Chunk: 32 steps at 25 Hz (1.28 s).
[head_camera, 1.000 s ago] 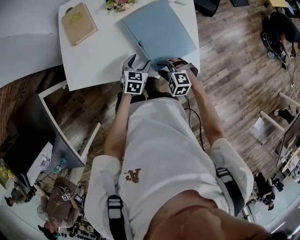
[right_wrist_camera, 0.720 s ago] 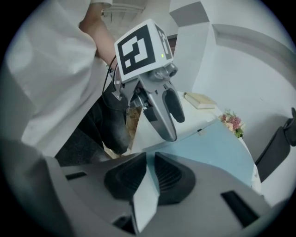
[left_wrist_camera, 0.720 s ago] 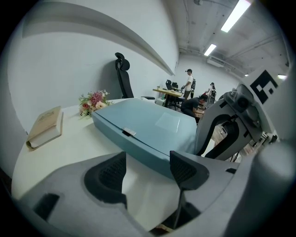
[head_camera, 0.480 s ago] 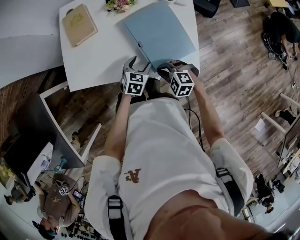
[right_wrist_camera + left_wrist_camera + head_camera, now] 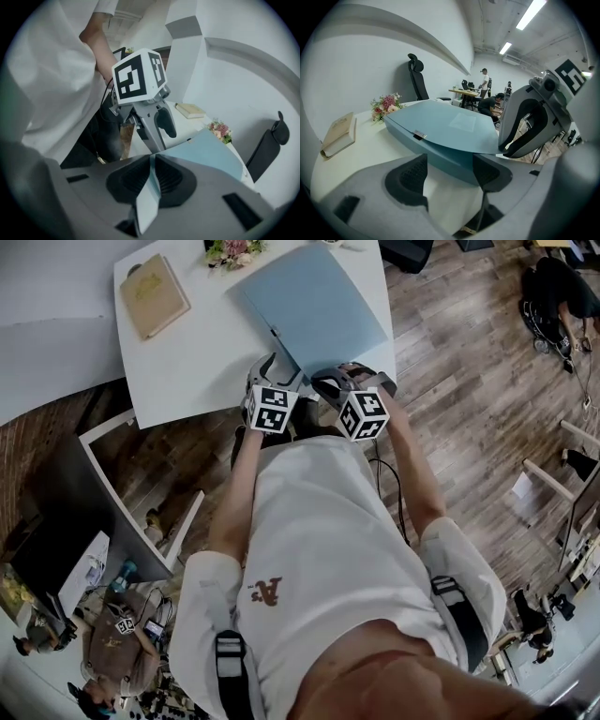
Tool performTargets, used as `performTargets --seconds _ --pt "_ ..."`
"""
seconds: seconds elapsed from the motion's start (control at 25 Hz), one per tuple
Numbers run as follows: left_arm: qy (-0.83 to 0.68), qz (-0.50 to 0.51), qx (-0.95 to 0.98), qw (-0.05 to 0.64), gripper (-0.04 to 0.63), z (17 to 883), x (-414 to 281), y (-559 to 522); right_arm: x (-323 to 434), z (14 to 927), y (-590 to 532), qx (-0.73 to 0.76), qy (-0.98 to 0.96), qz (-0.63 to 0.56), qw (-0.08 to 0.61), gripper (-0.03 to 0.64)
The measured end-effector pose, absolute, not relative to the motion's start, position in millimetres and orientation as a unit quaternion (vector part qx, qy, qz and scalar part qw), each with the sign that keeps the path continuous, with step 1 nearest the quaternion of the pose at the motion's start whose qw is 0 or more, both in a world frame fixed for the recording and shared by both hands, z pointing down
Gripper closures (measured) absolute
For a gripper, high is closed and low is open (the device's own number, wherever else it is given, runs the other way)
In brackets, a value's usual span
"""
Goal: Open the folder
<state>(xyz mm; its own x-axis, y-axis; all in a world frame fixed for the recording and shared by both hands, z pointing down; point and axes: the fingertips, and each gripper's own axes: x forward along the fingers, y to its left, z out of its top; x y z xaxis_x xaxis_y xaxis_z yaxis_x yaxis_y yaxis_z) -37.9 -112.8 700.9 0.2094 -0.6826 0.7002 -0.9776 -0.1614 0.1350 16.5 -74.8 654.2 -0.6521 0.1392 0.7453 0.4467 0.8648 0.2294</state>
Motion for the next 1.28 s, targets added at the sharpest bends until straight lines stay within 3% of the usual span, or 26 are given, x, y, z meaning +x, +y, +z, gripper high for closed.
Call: performTargets --seconds 0.16,0.32,0.48,0.76,0.88,1.0,1.28 --pt "-0.58 0.245 0.718 0.297 0.285 700.2 -38.6 -112.9 18.1 662.1 -78.1 -0.125 -0.883 -0.243 0.382 0.552" --pt "-0.58 0.242 0.718 0.3 0.282 702.8 -38.4 -113.9 16.3 670.3 -82.6 -0.107 -0.881 -0.249 0.387 0.458" --pt "-0.579 0.239 0.719 0.302 0.282 703.3 -38.1 -114.6 15.9 680.2 -88.5 -0.11 -0.867 -0.271 0.403 0.42" --pt "-0.583 0.236 0.717 0.3 0.284 702.4 -39.6 -116.3 11.4 670.9 -93.4 -0.108 -0.872 -0.275 0.391 0.444" --pt "-0.586 0.236 0.715 0.299 0.291 702.2 -40.5 -119.0 10.6 666.8 -92.6 -0.103 -0.879 -0.267 0.382 0.551" --pt "-0.587 0.237 0.714 0.299 0.291 701.2 -40.8 -118.7 9.1 655.6 -96.0 -0.077 -0.894 -0.242 0.369 0.591" --pt "-0.59 0.236 0.713 0.297 0.287 699.7 -40.8 -120.0 8.4 638.2 -102.0 -0.056 -0.914 -0.198 0.35 0.604"
